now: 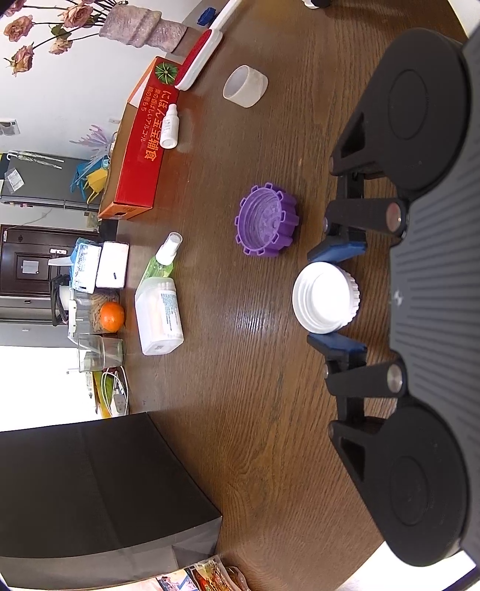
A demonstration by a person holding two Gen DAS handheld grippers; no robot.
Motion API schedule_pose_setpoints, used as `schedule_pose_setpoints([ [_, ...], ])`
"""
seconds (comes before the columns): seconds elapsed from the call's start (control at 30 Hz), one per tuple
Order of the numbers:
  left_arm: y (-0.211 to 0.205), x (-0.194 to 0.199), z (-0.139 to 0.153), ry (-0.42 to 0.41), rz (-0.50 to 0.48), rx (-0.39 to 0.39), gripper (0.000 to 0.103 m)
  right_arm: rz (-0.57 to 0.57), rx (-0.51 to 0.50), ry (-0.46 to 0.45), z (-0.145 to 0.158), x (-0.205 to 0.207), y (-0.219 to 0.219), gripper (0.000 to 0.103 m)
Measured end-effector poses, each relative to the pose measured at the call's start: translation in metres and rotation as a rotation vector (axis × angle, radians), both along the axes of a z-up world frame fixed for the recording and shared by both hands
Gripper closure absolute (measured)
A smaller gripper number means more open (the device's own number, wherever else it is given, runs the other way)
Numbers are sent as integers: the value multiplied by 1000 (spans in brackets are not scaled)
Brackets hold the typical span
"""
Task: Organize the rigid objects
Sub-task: 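Grasp the white bottle cap with the left tool while the right tool holds its cap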
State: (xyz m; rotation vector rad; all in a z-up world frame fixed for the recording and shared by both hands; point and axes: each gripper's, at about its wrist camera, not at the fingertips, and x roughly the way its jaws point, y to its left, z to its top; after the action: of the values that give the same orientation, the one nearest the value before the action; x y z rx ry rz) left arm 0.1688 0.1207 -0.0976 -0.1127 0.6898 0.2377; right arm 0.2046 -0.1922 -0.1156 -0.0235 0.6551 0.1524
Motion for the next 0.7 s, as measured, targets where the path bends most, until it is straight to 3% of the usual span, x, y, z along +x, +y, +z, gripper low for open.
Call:
schedule_pose_setpoints([
  [0.7,-19,26,64,-128,-59,11,62,1,47,-101,43,21,-8,64],
])
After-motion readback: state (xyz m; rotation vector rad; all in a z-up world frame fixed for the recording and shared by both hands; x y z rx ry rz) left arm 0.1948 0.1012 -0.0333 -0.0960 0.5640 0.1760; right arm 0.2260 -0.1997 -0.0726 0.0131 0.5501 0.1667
